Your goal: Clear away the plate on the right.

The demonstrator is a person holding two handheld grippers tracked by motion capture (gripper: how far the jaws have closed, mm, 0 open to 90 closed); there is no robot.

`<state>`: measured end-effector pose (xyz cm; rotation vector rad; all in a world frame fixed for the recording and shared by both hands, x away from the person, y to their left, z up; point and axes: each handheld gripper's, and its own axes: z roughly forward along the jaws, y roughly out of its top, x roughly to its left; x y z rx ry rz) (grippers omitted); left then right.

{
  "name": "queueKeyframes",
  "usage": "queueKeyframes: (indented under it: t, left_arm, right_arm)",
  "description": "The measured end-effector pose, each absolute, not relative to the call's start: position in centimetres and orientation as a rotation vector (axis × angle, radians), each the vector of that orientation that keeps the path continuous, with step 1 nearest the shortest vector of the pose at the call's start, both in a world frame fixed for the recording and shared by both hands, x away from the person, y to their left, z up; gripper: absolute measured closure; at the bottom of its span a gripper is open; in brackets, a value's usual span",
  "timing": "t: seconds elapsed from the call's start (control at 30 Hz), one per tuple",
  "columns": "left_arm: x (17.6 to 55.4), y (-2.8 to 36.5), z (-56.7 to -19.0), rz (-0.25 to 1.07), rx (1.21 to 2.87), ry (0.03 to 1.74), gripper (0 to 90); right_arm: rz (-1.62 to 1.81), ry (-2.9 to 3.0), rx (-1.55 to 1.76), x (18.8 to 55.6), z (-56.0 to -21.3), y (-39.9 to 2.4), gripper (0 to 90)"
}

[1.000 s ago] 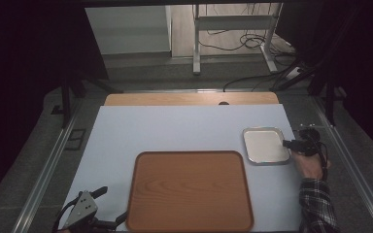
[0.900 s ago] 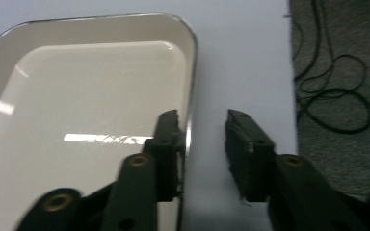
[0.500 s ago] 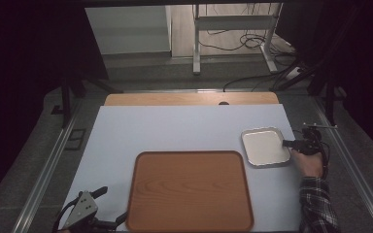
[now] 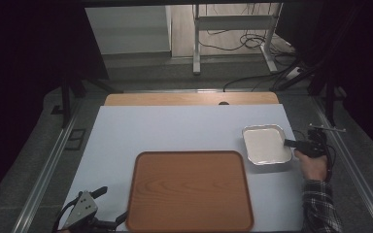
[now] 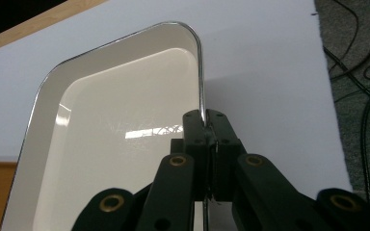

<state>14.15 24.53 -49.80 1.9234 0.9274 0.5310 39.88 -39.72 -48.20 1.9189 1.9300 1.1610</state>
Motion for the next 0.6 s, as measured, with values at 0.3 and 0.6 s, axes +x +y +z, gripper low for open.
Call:
queueKeyframes:
  t: [0.3, 0.6]
  left_arm:
    - [14.1, 24.5, -49.8, 0.531, 1.923, 0.928, 0.0]
    - [14.1, 24.5, -49.8, 0.531, 1.922, 0.931, 0.0]
  right_arm:
    - [1.188, 1.953, 1.899, 38.6, -47.7, -38.9, 88.4]
    - [1.238, 1.986, 1.88, 37.1, -47.4, -37.3, 88.3]
